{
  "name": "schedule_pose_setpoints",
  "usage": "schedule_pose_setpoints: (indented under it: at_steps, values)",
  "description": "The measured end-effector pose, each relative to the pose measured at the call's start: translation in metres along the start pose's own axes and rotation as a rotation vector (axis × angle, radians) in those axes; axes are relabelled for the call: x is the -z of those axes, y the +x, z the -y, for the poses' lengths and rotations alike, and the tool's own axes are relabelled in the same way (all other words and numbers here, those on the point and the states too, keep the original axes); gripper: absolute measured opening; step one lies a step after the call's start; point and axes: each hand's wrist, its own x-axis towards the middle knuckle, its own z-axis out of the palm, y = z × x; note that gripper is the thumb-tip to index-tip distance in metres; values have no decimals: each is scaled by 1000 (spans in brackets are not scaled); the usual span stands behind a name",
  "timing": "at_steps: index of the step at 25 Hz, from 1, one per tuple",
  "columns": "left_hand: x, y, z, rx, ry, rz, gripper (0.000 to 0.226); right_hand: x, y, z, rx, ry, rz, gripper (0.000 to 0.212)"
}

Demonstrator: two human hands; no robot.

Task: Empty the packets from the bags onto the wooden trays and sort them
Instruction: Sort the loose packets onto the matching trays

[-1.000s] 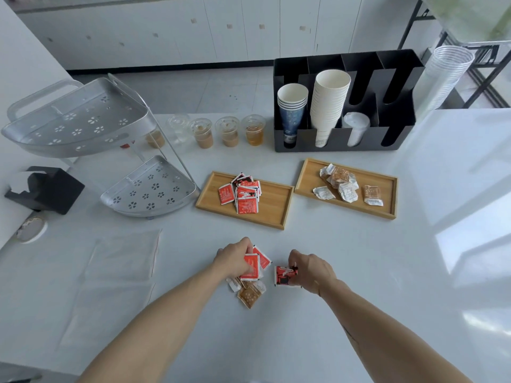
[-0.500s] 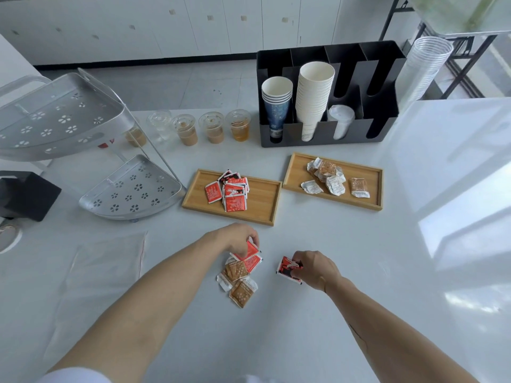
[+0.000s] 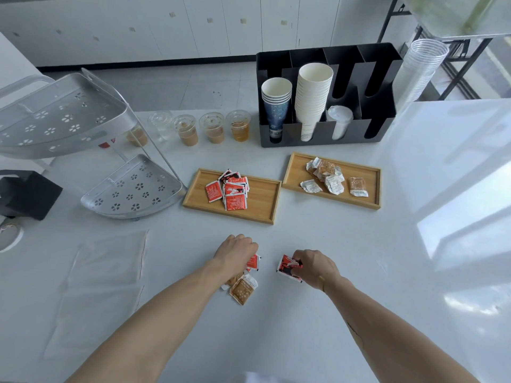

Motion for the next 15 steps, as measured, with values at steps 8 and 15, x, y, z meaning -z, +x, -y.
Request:
schedule_pose_setpoints:
  at_steps: [8, 15]
  values:
    - [9, -4, 14, 86, -227, 118, 31, 3, -12, 2, -30, -2, 0, 29]
    - [32, 3, 36, 149, -383, 163, 27, 34, 12, 17, -7, -18, 55, 24]
